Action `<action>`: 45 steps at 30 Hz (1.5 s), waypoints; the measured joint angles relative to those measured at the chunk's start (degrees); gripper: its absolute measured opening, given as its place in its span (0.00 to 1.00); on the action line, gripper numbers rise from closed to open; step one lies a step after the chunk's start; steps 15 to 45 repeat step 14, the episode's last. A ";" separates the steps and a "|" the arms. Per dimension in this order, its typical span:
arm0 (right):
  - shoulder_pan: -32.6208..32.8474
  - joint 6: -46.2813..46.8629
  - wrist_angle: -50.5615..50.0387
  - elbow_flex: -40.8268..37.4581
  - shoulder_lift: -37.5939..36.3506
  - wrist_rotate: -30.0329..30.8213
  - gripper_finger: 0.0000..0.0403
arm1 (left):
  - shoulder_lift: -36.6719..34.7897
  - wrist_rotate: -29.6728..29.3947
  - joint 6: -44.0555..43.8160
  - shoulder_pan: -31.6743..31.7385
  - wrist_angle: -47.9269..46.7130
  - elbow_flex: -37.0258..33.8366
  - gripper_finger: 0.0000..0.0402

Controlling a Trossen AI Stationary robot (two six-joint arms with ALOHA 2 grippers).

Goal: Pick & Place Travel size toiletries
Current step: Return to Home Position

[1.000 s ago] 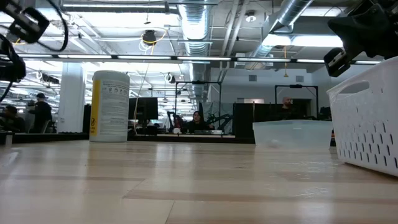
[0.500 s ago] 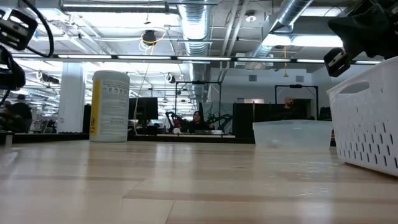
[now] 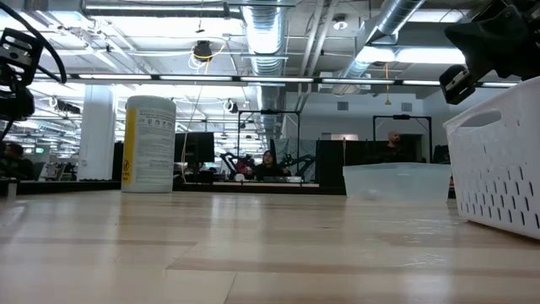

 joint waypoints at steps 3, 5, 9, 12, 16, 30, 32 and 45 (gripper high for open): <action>0.02 0.00 0.00 0.01 -0.01 0.00 0.00 | 0.02 -1.19 0.58 0.00 0.12 0.00 0.00; 0.02 0.00 0.00 0.00 0.00 0.00 0.00 | 0.04 -1.22 0.69 0.00 0.15 0.00 0.00; 0.02 0.00 0.00 0.00 0.00 0.00 0.00 | 0.07 -1.37 0.69 0.00 0.20 0.00 0.01; 0.02 0.00 0.00 0.00 0.00 0.00 0.00 | 0.09 -1.37 0.69 0.00 0.25 0.00 0.02; 0.02 0.00 0.00 0.01 -0.01 0.00 0.00 | 0.07 -1.38 0.69 0.00 0.28 0.00 0.02; 0.02 0.00 0.00 0.01 -0.01 0.00 0.00 | 0.07 -1.38 0.69 0.00 0.28 0.00 0.02; 0.02 0.00 0.00 0.01 -0.01 0.00 0.00 | 0.07 -1.38 0.69 0.00 0.28 0.00 0.02; 0.02 0.00 0.00 0.01 -0.01 0.00 0.00 | 0.07 -1.38 0.69 0.00 0.28 0.00 0.02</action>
